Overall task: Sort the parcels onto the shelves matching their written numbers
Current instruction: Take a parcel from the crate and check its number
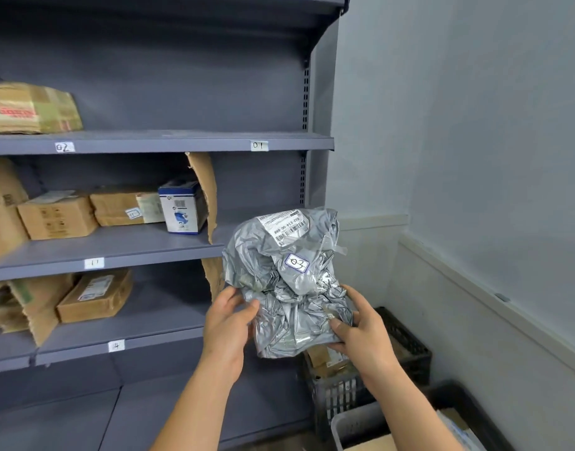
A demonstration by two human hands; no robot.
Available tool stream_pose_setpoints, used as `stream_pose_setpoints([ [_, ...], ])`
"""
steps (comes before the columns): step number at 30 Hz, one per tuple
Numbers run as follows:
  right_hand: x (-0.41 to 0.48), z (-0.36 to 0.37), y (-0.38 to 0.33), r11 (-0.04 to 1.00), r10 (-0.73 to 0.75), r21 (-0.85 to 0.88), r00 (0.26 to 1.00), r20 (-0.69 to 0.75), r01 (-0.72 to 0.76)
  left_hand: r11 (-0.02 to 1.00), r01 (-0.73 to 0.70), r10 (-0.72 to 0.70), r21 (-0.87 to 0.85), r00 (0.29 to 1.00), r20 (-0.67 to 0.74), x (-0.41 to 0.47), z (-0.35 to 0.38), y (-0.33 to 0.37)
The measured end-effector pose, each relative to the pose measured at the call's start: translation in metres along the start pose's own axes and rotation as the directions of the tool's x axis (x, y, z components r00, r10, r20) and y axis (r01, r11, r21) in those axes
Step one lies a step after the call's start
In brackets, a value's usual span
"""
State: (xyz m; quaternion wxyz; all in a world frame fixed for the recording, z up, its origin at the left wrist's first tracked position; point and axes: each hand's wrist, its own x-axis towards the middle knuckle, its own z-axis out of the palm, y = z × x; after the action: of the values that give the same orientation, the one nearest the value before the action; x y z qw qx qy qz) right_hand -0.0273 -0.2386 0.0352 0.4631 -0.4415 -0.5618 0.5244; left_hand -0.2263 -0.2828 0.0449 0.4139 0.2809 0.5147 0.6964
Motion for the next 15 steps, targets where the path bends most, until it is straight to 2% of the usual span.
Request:
stream_pose_setpoints([
  [10, -0.012, 0.144, -0.01, 0.996, -0.057, 0.075, 0.994, 0.096, 0.05, 0.997, -0.076, 0.078, 0.022, 0.986, -0.149, 0.005, -0.135, 0.056],
  [15, -0.023, 0.215, -0.016, 0.993, -0.118, 0.034, 0.986, 0.118, 0.114, 0.995, -0.098, 0.1, 0.022, 0.966, -0.238, 0.005, -0.204, 0.079],
])
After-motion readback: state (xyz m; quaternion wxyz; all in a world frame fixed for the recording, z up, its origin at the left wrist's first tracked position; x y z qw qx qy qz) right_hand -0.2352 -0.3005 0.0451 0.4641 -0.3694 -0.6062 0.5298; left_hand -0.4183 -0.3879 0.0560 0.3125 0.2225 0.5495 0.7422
